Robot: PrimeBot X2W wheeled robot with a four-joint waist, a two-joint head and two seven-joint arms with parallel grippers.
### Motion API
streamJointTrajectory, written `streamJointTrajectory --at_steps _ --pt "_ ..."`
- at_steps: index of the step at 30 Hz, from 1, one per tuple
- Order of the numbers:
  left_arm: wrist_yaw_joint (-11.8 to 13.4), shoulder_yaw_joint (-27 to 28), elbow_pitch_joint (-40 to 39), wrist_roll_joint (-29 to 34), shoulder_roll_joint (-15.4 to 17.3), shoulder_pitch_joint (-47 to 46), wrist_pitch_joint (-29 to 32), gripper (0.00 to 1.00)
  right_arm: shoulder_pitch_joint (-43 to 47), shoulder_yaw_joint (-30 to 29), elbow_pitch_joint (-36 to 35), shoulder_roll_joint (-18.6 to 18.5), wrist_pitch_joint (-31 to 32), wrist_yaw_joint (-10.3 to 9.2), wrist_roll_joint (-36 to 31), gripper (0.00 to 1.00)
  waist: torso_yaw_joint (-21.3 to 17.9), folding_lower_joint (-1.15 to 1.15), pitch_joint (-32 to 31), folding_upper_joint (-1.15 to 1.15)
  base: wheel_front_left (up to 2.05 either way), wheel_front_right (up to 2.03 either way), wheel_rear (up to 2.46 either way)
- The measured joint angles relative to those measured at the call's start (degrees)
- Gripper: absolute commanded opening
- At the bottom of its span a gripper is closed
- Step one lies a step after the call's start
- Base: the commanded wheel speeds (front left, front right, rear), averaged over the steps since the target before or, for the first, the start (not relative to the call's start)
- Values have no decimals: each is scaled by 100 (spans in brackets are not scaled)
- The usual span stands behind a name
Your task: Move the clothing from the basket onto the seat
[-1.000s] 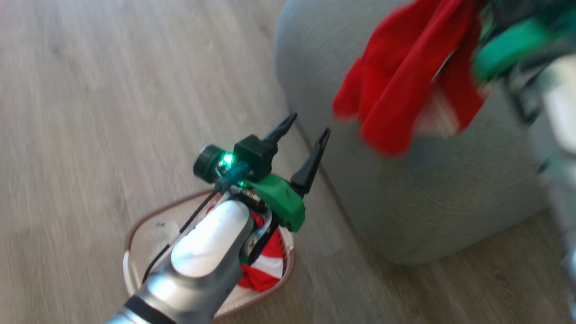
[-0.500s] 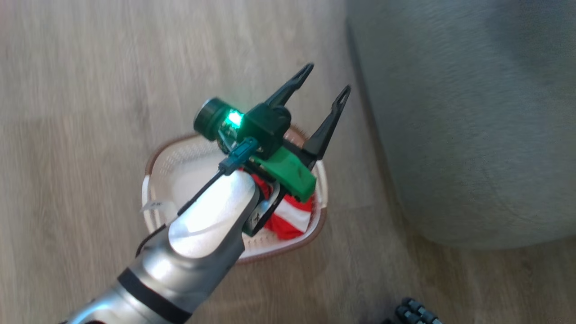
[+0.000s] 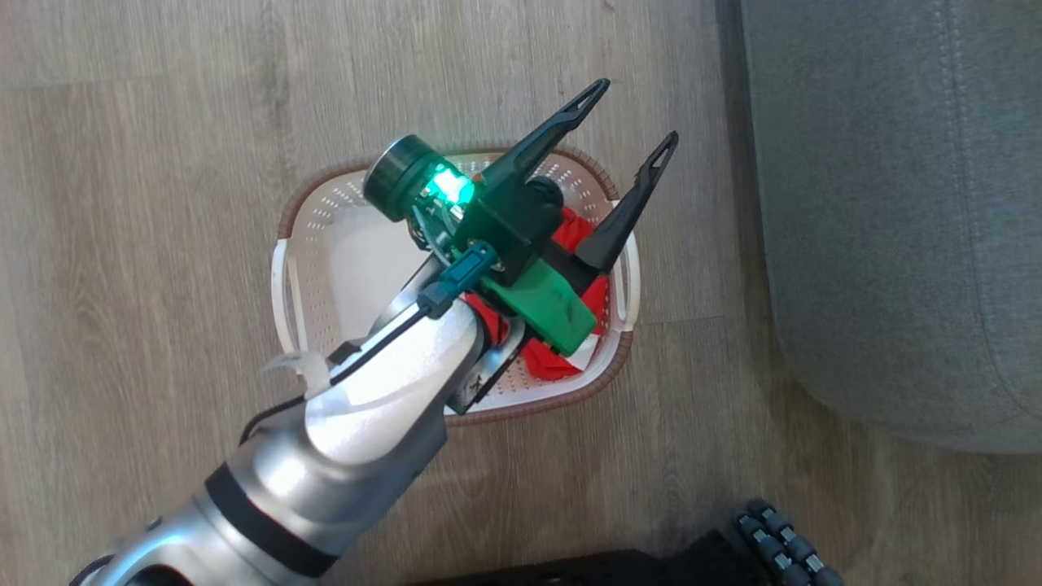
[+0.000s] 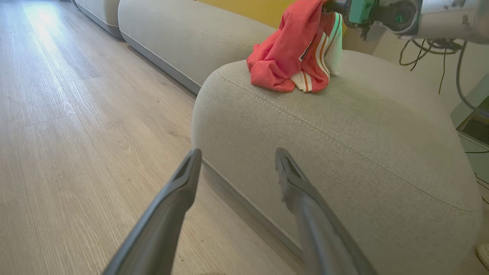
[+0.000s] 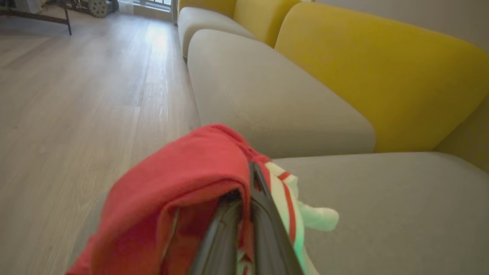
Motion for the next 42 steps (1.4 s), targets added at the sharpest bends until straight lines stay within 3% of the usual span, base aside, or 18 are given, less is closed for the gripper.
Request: streamJointTrajectory --at_steps 8,9,10,11,21,30,42 --pt "53 8 -101 -2 165 2 51 100 754 -508 82 172 -1 0 -266 0 -76 0 82 0 0 0 0" --pt "53 8 -108 -9 168 2 51 100 775 -558 76 190 -1 0 -276 9 -88 0 80 0 0 0 0" --pt "53 8 -116 -15 177 3 51 100 788 -605 60 227 -1 0 -275 49 -102 0 77 0 0 0 0" --pt "55 8 -119 -16 186 3 51 100 813 -633 37 277 -1 0 -274 100 -119 0 69 0 0 0 0" --pt "179 187 -109 -220 335 140 4 100 1595 -47 -506 656 -1 0 -27 100 -323 0 -242 0 0 0 0" --pt "247 454 33 -532 364 524 -154 100 2659 780 -1183 657 -1 0 612 100 -410 -1 -960 0 0 0 0" --pt "347 1218 278 -812 276 1584 -210 100 3186 1445 -1667 673 -1 0 1157 100 -94 -1 -2249 1 0 0 0"
